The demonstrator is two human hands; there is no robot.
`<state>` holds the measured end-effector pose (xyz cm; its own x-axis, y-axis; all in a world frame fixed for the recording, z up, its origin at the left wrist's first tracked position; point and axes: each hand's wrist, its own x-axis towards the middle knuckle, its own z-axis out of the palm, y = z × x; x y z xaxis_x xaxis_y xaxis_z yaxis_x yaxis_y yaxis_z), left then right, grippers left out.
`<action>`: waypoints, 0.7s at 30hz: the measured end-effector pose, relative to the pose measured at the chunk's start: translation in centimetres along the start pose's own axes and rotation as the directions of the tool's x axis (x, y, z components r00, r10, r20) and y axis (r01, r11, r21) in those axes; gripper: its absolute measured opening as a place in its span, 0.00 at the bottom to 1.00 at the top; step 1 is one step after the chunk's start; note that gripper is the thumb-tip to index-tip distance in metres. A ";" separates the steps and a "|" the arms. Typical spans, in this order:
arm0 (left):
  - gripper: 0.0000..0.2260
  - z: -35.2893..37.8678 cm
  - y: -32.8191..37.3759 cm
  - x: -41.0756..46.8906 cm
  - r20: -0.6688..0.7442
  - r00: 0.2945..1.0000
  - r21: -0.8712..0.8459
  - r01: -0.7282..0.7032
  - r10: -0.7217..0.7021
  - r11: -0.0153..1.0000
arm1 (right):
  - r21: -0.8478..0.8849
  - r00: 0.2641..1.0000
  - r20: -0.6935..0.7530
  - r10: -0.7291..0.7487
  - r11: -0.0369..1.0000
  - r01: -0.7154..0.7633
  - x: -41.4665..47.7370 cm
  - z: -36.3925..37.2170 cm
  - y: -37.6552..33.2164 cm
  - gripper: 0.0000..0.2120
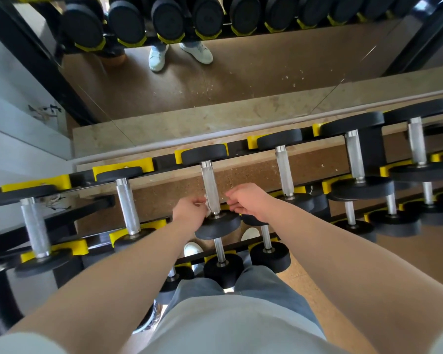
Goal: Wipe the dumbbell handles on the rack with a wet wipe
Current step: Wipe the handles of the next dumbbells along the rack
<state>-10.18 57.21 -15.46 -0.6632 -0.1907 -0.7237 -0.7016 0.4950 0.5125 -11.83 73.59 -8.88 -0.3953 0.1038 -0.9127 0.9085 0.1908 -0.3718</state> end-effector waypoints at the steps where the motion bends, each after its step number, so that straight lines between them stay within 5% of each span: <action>1: 0.10 0.3 -0.3 -0.3 0.019 1.000 0.042 -0.007 0.006 0.999 | -0.005 1.000 -0.005 -0.003 1.000 0.003 0.0 0.0 0.0 0.14; 3: 0.13 0.1 0.4 0.1 0.008 1.000 -0.006 0.001 -0.001 1.000 | -0.040 1.000 0.003 -0.022 0.999 0.022 -0.1 0.0 0.1 0.14; 9: 0.07 -1.6 5.2 2.6 -0.062 0.998 -0.544 -0.025 -0.010 0.838 | -0.137 0.999 0.002 -0.050 0.989 0.050 0.0 0.1 -0.4 0.14; 13: 0.12 -1.1 2.8 2.3 0.068 0.997 -0.440 0.065 -0.039 0.896 | -0.168 0.998 -0.010 -0.059 0.984 0.056 -0.2 0.5 -0.4 0.13; 17: 0.05 -0.9 0.4 0.3 0.207 0.978 0.013 0.028 -0.030 1.000 | -0.181 0.998 -0.033 -0.057 0.982 0.050 0.1 0.8 -0.1 0.13; 21: 0.17 -1.6 1.8 1.6 0.104 0.994 -0.140 0.060 -0.046 0.988 | -0.199 0.998 -0.014 -0.068 0.978 0.064 0.1 0.7 -0.2 0.12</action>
<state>-12.94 56.42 -14.91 -0.5997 -0.1238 -0.7906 -0.7698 0.3590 0.5278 -11.94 72.87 -8.99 -0.4581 0.1043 -0.8828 0.8360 0.3879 -0.3880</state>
